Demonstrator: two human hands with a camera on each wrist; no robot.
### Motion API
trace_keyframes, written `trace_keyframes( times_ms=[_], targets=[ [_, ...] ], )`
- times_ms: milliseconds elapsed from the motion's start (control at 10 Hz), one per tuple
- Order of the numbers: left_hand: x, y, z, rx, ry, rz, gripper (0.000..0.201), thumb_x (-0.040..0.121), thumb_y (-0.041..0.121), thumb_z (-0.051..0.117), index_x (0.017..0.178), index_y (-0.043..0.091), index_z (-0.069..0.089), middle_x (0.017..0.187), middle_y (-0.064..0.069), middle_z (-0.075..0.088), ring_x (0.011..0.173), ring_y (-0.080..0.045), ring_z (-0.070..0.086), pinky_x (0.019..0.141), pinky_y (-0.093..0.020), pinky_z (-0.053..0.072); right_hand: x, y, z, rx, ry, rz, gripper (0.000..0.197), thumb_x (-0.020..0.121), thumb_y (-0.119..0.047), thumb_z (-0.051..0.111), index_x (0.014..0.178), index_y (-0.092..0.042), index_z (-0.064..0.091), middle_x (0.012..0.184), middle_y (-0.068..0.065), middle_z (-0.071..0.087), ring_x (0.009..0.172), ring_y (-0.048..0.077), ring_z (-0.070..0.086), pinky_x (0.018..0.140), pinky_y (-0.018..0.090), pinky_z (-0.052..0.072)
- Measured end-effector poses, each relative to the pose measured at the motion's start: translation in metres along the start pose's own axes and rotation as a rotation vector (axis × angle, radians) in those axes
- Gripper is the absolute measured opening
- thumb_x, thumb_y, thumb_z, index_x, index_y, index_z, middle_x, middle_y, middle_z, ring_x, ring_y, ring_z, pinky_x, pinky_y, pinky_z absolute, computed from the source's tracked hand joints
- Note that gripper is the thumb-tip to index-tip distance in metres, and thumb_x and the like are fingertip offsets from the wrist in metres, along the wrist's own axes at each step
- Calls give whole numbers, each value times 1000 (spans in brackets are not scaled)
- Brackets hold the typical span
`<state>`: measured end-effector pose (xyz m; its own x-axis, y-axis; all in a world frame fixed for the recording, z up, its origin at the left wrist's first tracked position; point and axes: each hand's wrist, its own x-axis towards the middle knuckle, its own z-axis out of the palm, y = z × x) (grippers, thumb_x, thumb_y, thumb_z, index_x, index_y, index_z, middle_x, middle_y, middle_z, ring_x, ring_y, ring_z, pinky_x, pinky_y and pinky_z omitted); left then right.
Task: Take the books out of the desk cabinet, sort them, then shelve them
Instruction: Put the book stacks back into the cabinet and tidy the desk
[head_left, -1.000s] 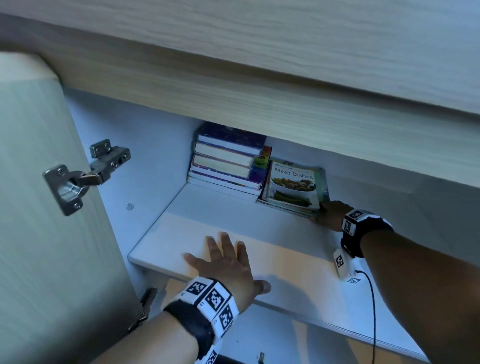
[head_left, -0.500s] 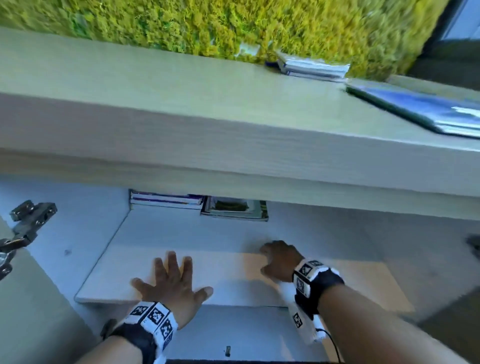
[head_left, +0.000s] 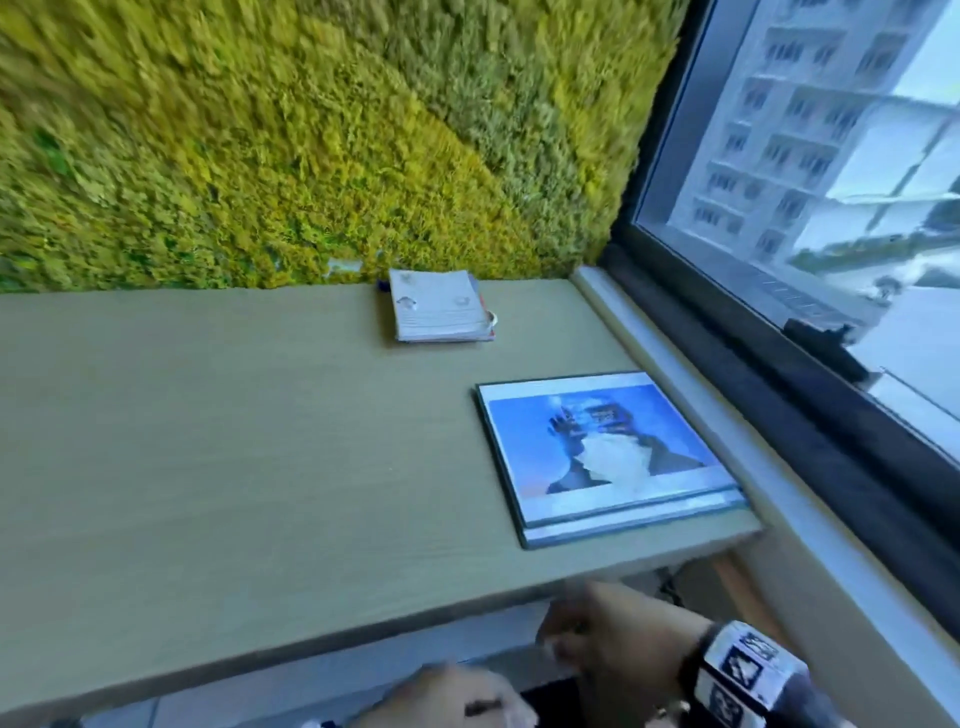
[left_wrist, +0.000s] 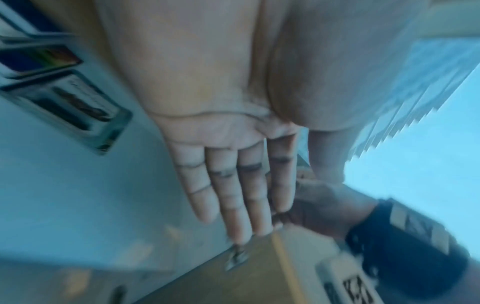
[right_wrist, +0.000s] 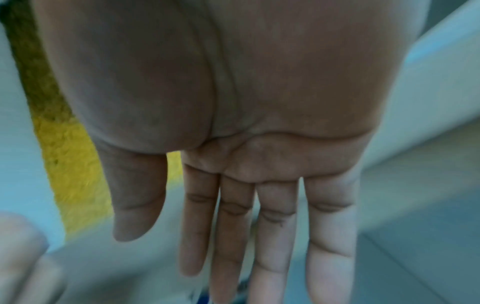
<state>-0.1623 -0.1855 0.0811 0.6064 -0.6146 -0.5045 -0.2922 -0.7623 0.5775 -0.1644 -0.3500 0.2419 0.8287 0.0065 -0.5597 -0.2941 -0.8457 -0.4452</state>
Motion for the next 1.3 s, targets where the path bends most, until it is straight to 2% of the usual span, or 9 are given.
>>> trace_keyframes(
  times_ms=[100, 200, 300, 500, 700, 800, 900, 1000, 1300],
  targets=[
    [-42, 44, -174, -619, 49, 106, 23, 79, 51, 63, 91, 37, 75, 99, -2, 76, 92, -14, 68, 83, -33, 57, -41, 2, -62, 153, 168, 25, 40, 83, -62, 57, 89, -25, 69, 88, -3, 76, 82, 9, 69, 78, 33, 55],
    [-19, 73, -218, -713, 236, 100, 51, 83, 50, 67, 127, 26, 64, 122, 8, 67, 117, -15, 63, 101, -33, 50, -42, 36, -108, 262, 481, 105, 24, 95, -43, 66, 110, -25, 71, 110, -4, 75, 98, 12, 70, 83, 25, 53],
    [31, 78, -225, -763, 259, -21, 86, 68, 59, 74, 140, 18, 52, 130, 0, 60, 119, -22, 62, 109, -46, 48, -21, 80, -121, 138, 598, 286, 56, 95, -45, 64, 145, -20, 53, 145, 3, 57, 128, 22, 58, 105, 35, 46],
    [66, 94, -218, -951, 345, -244, 48, 64, 50, 76, 91, 14, 61, 81, -8, 52, 73, -25, 52, 69, -40, 50, -10, 100, -103, -94, 454, 363, 56, 88, -61, 52, 134, -29, 54, 142, 4, 51, 137, 26, 40, 112, 38, 35],
    [42, 121, -218, -1014, 362, -154, 19, 94, -7, 61, 109, 2, 66, 116, -17, 73, 95, -33, 69, 82, -37, 57, -14, 116, -113, -17, 478, 301, 53, 89, -56, 58, 135, -31, 48, 135, 3, 47, 127, 28, 45, 106, 36, 41],
    [13, 119, -224, -1072, 419, -71, 26, 98, -7, 55, 115, 9, 65, 113, -14, 76, 107, -38, 70, 98, -54, 53, -14, 123, -133, 247, 652, 295, 72, 86, -49, 70, 147, -24, 42, 140, 10, 49, 128, 32, 49, 102, 38, 40],
    [-23, 110, -240, -1034, 585, 52, 34, 98, -7, 53, 119, 17, 66, 114, -2, 77, 107, -22, 72, 93, -40, 53, -5, 121, -144, 750, 595, 116, 76, 77, -42, 79, 145, -22, 50, 138, 10, 63, 123, 28, 62, 97, 42, 49],
    [-48, 94, -256, -979, 718, 102, 34, 100, -4, 51, 120, 21, 64, 115, 5, 76, 104, -11, 72, 89, -31, 50, 3, 92, -135, 1017, 418, -93, 35, 86, -20, 71, 120, -16, 66, 116, 3, 77, 98, 20, 71, 81, 33, 51],
    [-46, 20, -220, -783, 818, -50, 29, 92, 13, 56, 108, 37, 54, 121, 5, 66, 117, -24, 61, 103, -42, 46, 30, 68, -75, 770, 557, -256, 39, 93, -9, 57, 129, -22, 59, 130, -6, 69, 125, 15, 61, 111, 51, 46]
  ],
)
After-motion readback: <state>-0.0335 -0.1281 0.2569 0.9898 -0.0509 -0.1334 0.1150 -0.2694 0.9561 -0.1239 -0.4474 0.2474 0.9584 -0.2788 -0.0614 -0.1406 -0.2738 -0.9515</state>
